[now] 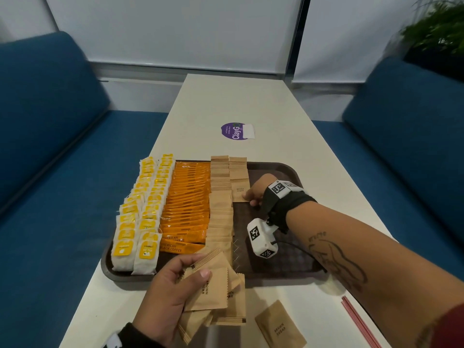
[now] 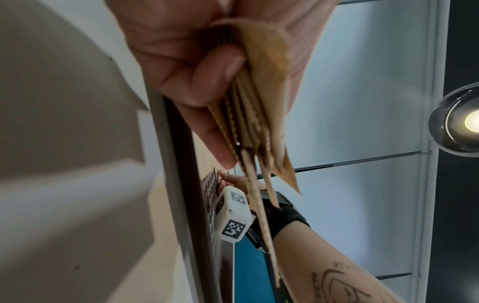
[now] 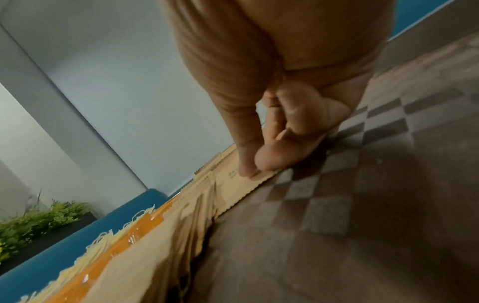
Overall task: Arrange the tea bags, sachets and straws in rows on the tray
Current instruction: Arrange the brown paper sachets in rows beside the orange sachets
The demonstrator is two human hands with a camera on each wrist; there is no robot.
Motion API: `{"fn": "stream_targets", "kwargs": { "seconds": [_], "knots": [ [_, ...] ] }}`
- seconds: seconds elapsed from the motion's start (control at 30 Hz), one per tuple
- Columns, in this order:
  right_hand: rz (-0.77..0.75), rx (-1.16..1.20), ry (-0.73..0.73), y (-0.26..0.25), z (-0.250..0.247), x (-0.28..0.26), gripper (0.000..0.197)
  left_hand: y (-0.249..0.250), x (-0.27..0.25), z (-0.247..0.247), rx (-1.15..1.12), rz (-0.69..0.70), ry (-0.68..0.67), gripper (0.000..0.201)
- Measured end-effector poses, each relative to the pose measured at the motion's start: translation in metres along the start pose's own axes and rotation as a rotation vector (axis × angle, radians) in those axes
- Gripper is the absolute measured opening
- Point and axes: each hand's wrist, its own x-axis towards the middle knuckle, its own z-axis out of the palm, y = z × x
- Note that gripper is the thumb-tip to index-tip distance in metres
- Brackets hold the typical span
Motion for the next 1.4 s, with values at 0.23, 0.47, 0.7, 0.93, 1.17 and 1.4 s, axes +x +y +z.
{"fn": "stream_targets", "kwargs": {
  "seconds": [0.23,0.47,0.7,0.93,1.17,1.4],
  "knots": [
    [-0.288,-0.077,0.113,-0.001,-0.014,-0.038,0.020,0.002,-0.002,0.003,0.007,0.056,0.003,0.029],
    [-0.571,-0.070,-0.303,0.040,0.006,-0.146,0.018,0.006,-0.004,0.013,0.065,0.153,-0.022,0.043],
    [-0.465,0.418,-0.257,0.076,0.029,-0.158,0.010,0.004,-0.012,0.022,0.106,0.208,-0.060,0.040],
    [-0.468,0.599,-0.223,0.089,0.036,-0.160,0.006,-0.005,-0.013,0.030,0.108,0.191,-0.072,0.035],
    [-0.445,0.509,-0.280,0.086,0.038,-0.152,0.014,0.000,-0.006,0.022,0.075,0.200,-0.085,0.053],
    [-0.444,0.431,-0.365,0.077,0.041,-0.141,0.025,-0.001,0.004,0.014,0.068,0.189,-0.051,0.046]
  ]
}}
